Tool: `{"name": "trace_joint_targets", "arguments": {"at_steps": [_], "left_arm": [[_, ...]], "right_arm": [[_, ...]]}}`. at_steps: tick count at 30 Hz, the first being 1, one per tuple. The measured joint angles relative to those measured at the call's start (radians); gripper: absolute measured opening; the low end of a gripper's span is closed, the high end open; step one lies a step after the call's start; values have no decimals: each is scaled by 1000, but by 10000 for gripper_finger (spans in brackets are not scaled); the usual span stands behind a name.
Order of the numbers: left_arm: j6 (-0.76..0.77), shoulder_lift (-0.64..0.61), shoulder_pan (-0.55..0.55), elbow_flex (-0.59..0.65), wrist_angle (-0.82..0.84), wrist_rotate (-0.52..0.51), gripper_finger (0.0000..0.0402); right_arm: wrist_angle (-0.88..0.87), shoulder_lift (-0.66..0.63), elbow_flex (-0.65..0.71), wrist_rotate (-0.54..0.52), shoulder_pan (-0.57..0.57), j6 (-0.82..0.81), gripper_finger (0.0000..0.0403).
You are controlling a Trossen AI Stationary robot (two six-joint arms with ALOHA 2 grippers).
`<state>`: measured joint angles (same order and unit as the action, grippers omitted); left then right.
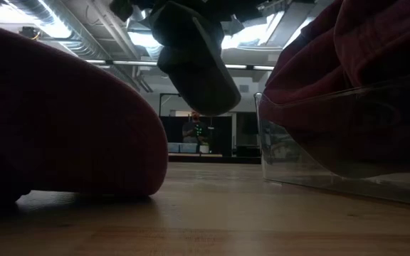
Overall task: Pick & Place hat
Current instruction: Put the black cap into the top transparent bin
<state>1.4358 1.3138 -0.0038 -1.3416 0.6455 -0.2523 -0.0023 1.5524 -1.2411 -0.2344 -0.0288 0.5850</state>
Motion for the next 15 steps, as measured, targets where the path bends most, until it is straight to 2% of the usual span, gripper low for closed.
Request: {"name": "trace_joint_targets", "arguments": {"at_steps": [5, 13, 15], "left_arm": [[-51, 0, 2, 0, 0, 38, 152], [-120, -2, -2, 0, 10, 38, 31], [-148, -6, -2, 0, 9, 34, 20]], "right_arm": [[-2, 0, 0, -6, 0, 0, 20], [-2, 0, 0, -7, 0, -32, 24], [0, 0, 0, -7, 0, -34, 32]]}}
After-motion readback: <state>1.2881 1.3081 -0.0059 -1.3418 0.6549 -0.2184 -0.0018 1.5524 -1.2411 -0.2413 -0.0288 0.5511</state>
